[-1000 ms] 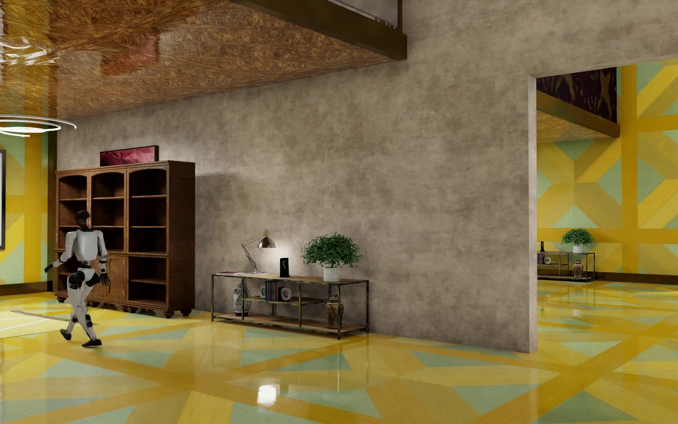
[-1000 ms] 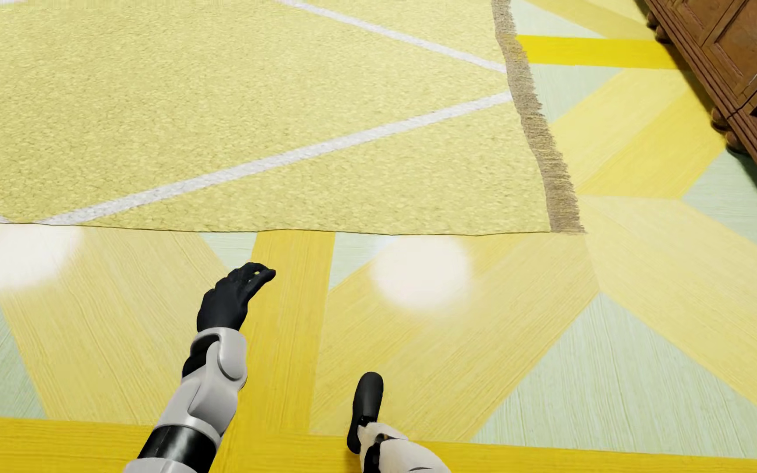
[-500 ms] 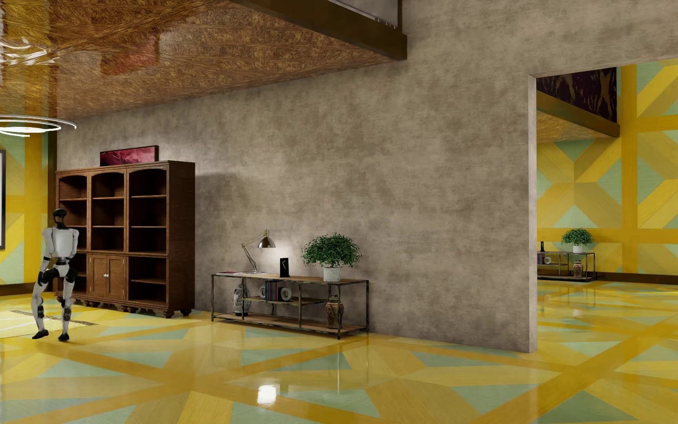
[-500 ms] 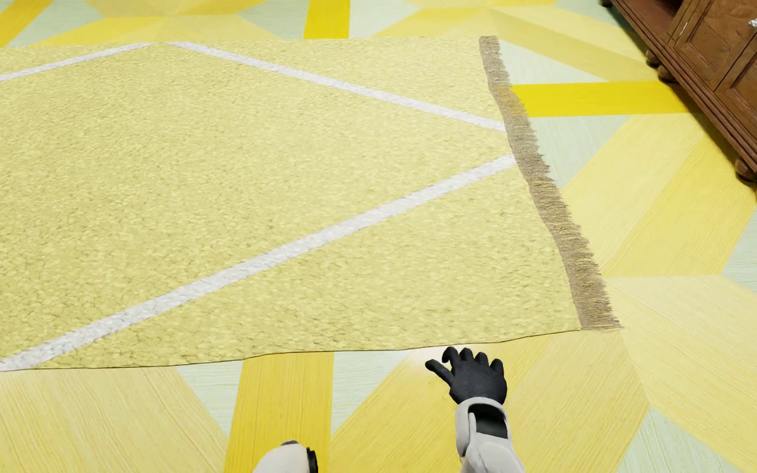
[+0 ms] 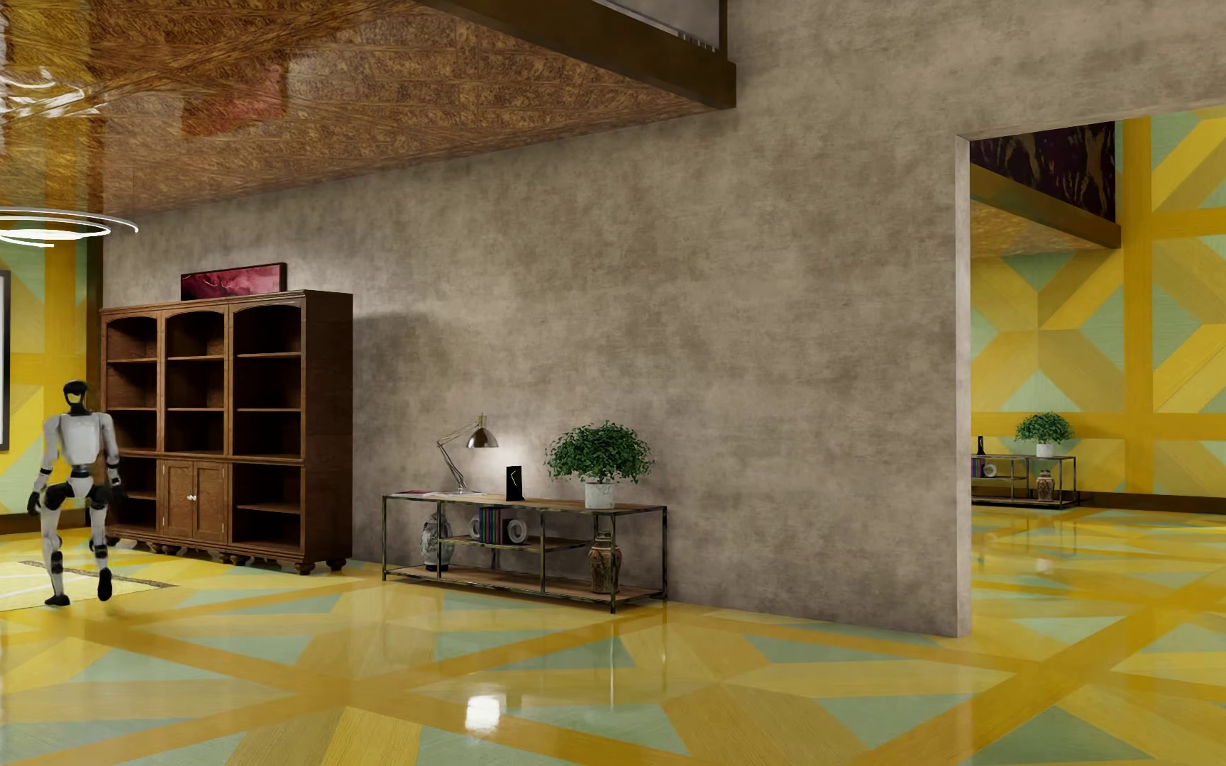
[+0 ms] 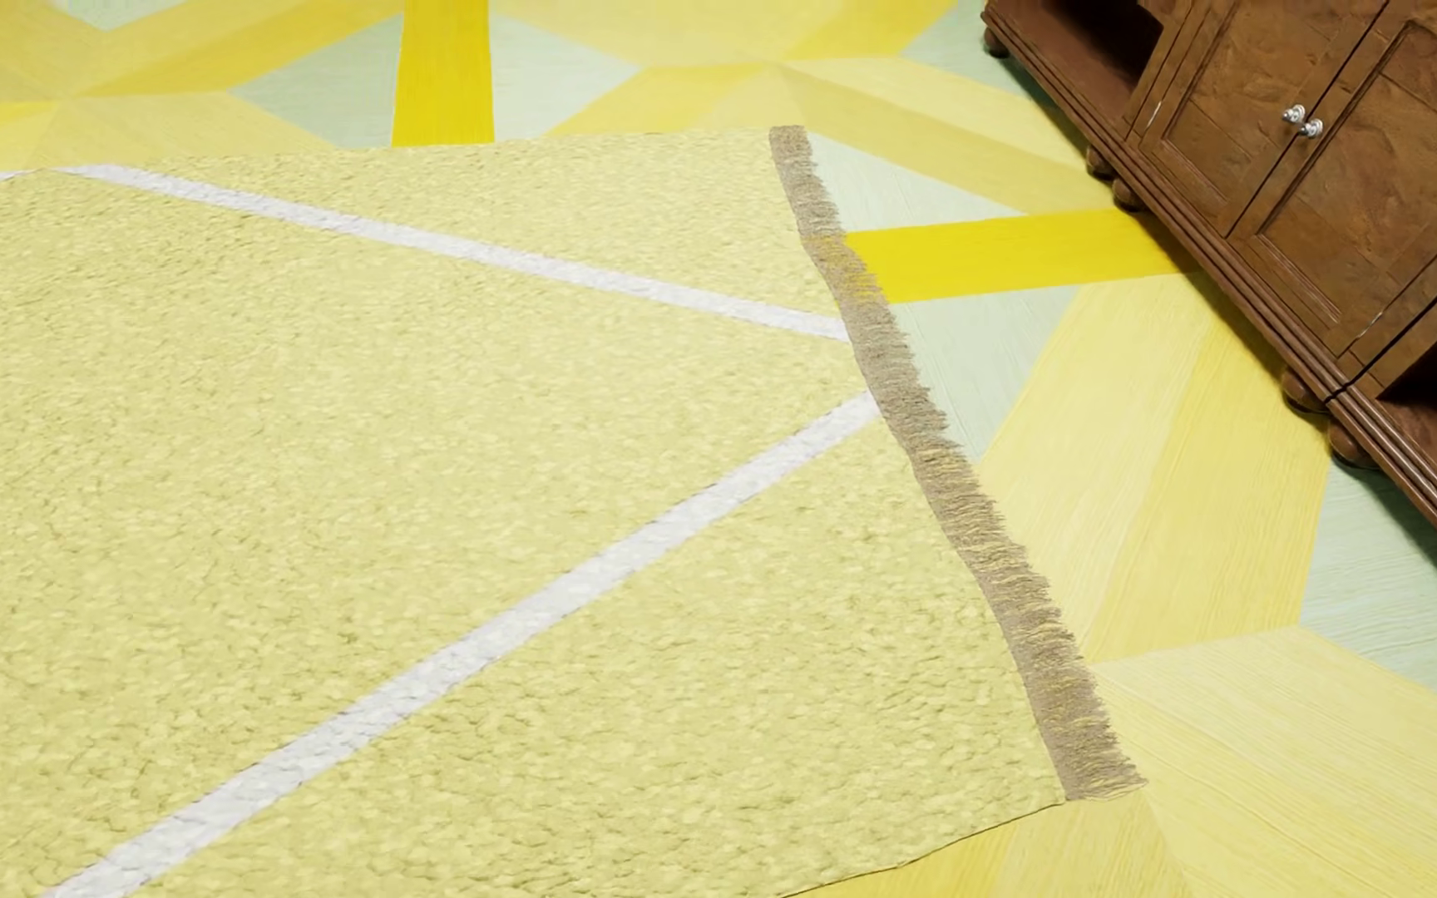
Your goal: Approach the wood shelves
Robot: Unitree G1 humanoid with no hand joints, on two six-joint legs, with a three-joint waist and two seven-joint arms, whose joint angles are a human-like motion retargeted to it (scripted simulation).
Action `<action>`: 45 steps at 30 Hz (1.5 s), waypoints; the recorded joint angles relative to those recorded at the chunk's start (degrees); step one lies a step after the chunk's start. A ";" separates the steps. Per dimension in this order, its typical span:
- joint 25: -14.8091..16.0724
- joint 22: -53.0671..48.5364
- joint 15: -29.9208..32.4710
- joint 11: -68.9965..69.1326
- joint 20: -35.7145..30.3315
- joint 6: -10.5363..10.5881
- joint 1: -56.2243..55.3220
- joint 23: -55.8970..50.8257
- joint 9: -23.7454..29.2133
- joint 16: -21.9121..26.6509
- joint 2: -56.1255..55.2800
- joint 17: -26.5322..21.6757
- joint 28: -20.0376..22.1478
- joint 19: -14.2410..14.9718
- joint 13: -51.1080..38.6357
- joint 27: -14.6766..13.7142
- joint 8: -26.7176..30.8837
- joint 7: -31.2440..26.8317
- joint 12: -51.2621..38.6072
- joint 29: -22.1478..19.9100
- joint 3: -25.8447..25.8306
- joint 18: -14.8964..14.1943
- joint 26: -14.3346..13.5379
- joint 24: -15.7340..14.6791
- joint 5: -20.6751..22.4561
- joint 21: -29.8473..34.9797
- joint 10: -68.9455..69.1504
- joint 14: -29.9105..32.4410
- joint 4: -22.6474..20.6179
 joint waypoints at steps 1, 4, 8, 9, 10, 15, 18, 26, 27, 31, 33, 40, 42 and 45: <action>2.04 1.53 -0.09 0.59 -3.52 -0.47 2.96 -2.08 0.05 1.54 -4.61 1.26 -1.88 -0.47 3.43 0.41 0.13 -0.41 -4.81 -1.52 -0.93 -0.30 -0.90 3.91 -1.39 -3.24 -1.69 -1.02 -1.26; 7.85 -2.65 -2.76 -12.86 -6.59 -1.13 10.95 -6.38 -0.19 3.51 -14.22 4.95 0.54 -2.83 10.46 1.87 -1.70 -2.22 -15.13 -4.12 -3.71 -1.37 -5.44 6.09 -4.61 -10.79 -5.86 -4.68 -3.82; 4.96 -14.67 2.56 -61.44 -4.11 -1.26 21.64 -5.82 -0.92 3.54 -14.28 6.63 6.78 -0.47 11.78 1.74 -10.85 -1.60 -20.12 -2.24 -5.67 -3.06 -11.59 -7.66 -1.96 -10.86 -13.75 -8.62 -6.02; 3.59 -17.29 0.40 -68.36 -4.87 -0.98 24.71 -5.65 -1.04 3.97 -15.84 6.61 7.19 4.04 11.47 1.47 -8.60 -0.82 -19.99 -1.47 -5.65 -3.52 -12.20 -9.21 0.40 -10.48 -15.97 -9.69 -6.81; 2.10 -19.44 -2.92 -69.74 -5.71 -0.68 26.99 -5.48 -1.16 4.69 -17.46 6.53 7.75 3.38 10.90 1.05 -7.17 0.41 -19.37 -0.80 -5.52 -4.08 -12.36 -9.38 1.88 -9.96 -16.54 -11.12 -7.23; 3.88 -13.56 2.24 -52.86 -11.57 2.69 32.24 -8.33 -1.62 4.73 -14.93 11.46 7.01 -13.26 9.92 3.04 -18.08 1.09 -12.31 -7.40 -6.76 -5.17 -7.70 -4.45 -0.13 -15.13 -3.40 -4.77 -3.98; 5.72 -3.08 -5.30 -47.44 -11.27 6.17 19.88 -4.73 -1.37 3.37 -10.68 13.38 1.56 -12.80 5.42 4.63 -17.76 -1.82 -5.89 -12.67 -6.88 -4.63 -1.40 -2.21 3.24 -16.59 28.06 13.84 4.13; 7.91 -5.02 -14.73 -58.19 4.16 9.19 -12.49 -7.09 -2.31 -1.21 10.78 10.70 0.14 -8.18 -14.37 -1.54 -5.21 -10.90 14.77 -17.11 -0.41 -0.73 -1.58 -5.45 14.67 -7.67 25.17 8.65 12.70; 7.77 -5.59 -15.99 -59.07 5.22 9.31 -13.21 -8.98 -2.44 -1.58 12.68 9.66 -0.24 -7.76 -16.21 -2.49 -3.72 -11.00 15.55 -15.85 0.00 -1.95 -1.56 -5.35 15.39 -5.42 13.27 9.27 12.42; 8.06 -7.58 -22.49 -58.91 6.95 9.06 -12.12 -13.27 -2.47 -3.49 19.78 7.38 0.09 -5.24 -18.75 -1.82 0.42 -14.92 15.34 -14.67 0.14 -10.58 -1.50 -3.58 15.57 -0.91 -23.21 8.77 7.03; 8.28 -8.56 -23.01 -55.46 7.01 8.25 -12.44 -12.19 -2.22 -4.46 24.00 6.32 0.99 -3.29 -16.30 1.28 0.45 -16.43 13.60 -14.27 0.15 -6.05 -1.77 -2.92 13.31 -0.91 -14.80 16.09 4.21; 3.79 -5.94 -0.05 -3.16 4.91 2.13 -1.74 1.95 -0.61 -4.10 1.50 6.31 5.62 1.82 -6.71 9.00 3.09 -3.88 5.28 -7.36 -0.79 -5.43 -1.23 -4.82 -0.91 -2.59 3.15 -0.59 6.50; 6.97 -1.62 -2.21 1.03 -1.66 1.20 4.16 -3.02 -0.34 1.12 -8.23 7.06 1.18 1.07 -0.53 6.51 0.98 -0.92 -0.33 -11.18 -2.14 -5.91 -1.78 0.76 -2.92 -6.37 0.55 -3.11 7.04; 12.38 -0.91 -2.40 -10.94 -6.85 0.56 12.49 -8.75 -0.13 6.27 -18.02 8.84 1.92 -0.12 6.43 4.90 -4.81 3.10 -8.11 -12.28 -4.15 -6.95 -3.26 4.07 -6.00 -11.33 -3.83 -6.65 6.37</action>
